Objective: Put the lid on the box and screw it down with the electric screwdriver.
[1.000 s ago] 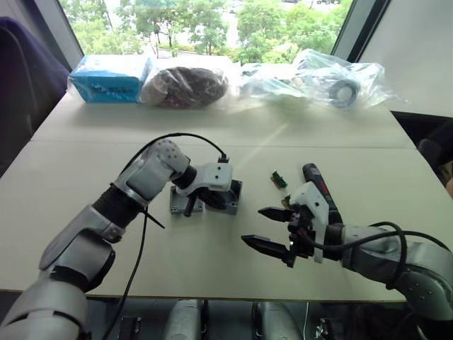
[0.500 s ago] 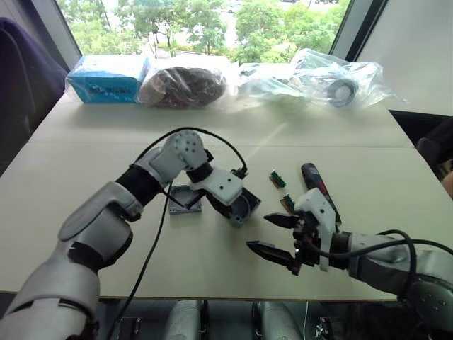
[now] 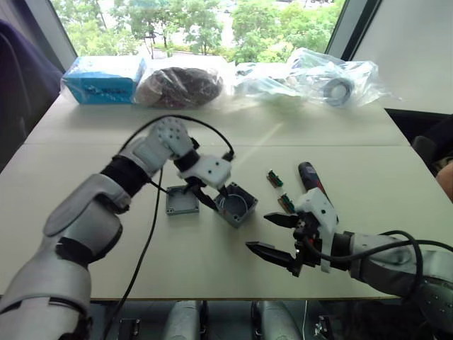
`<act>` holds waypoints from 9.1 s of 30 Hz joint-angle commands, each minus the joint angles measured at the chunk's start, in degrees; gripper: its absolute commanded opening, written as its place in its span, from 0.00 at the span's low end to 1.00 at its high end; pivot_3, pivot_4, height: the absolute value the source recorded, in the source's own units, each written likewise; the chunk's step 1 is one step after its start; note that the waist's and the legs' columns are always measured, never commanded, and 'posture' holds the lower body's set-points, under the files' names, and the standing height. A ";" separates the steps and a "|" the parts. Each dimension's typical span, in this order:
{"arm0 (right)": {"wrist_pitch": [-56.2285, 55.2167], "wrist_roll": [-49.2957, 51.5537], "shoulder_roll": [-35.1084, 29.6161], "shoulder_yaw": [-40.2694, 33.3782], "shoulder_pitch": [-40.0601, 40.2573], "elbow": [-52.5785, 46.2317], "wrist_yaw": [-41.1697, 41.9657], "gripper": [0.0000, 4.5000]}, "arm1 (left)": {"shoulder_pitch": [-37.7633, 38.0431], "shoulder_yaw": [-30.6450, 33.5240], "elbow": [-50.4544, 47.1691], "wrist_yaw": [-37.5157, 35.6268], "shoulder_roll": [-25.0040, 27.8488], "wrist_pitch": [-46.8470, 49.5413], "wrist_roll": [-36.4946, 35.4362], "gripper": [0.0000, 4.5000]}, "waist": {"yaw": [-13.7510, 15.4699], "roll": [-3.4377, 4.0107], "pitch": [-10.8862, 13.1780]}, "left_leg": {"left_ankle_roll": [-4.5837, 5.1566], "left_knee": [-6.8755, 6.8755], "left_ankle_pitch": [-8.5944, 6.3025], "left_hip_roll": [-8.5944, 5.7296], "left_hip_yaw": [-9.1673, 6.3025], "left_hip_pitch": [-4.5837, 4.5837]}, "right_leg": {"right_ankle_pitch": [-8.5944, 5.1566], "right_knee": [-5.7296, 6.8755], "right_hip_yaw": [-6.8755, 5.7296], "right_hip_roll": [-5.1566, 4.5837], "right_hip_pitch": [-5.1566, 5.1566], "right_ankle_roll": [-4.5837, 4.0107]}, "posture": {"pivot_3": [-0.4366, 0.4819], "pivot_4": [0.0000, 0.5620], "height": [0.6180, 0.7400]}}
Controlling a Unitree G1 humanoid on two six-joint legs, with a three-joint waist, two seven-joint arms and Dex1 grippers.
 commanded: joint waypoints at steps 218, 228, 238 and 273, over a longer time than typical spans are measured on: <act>-90.07 -119.19 7.84 23.58 -1.96 38.19 -13.26 0.03 | 24.59 31.00 -33.80 27.22 -2.33 57.99 -13.43 0.01 | -0.89 -0.26 -0.07 | -0.90 -0.19 0.51 -0.17 0.03 0.43 | -0.15 0.04 0.03 0.03 0.30 0.18 | 0.48 0.27 1.00; -89.93 -120.83 8.68 24.00 -2.10 39.46 -13.38 0.03 | 25.17 30.38 -34.54 27.07 -2.25 57.70 -12.30 0.01 | -0.93 -0.26 -0.07 | -0.90 -0.18 0.51 -0.17 0.02 0.43 | -0.15 0.06 0.03 0.03 0.30 0.18 | 0.48 0.27 1.00; -89.62 -121.48 8.46 23.69 -0.94 39.28 -13.84 0.03 | 26.22 29.47 -35.31 27.39 -3.00 55.84 -10.26 0.01 | -0.85 -0.26 -0.12 | -0.90 -0.18 0.51 -0.17 0.02 0.53 | -0.15 0.06 0.03 0.03 0.39 0.18 | 0.48 0.27 1.00; -90.23 -122.35 10.01 24.29 -2.37 40.88 -15.22 0.03 | 27.17 28.83 -34.55 27.43 -2.63 54.58 -7.99 0.01 | -0.90 -0.26 -0.12 | -0.90 -0.16 0.51 -0.18 0.02 0.53 | -0.15 0.10 0.03 0.04 0.39 0.18 | 0.48 0.27 1.00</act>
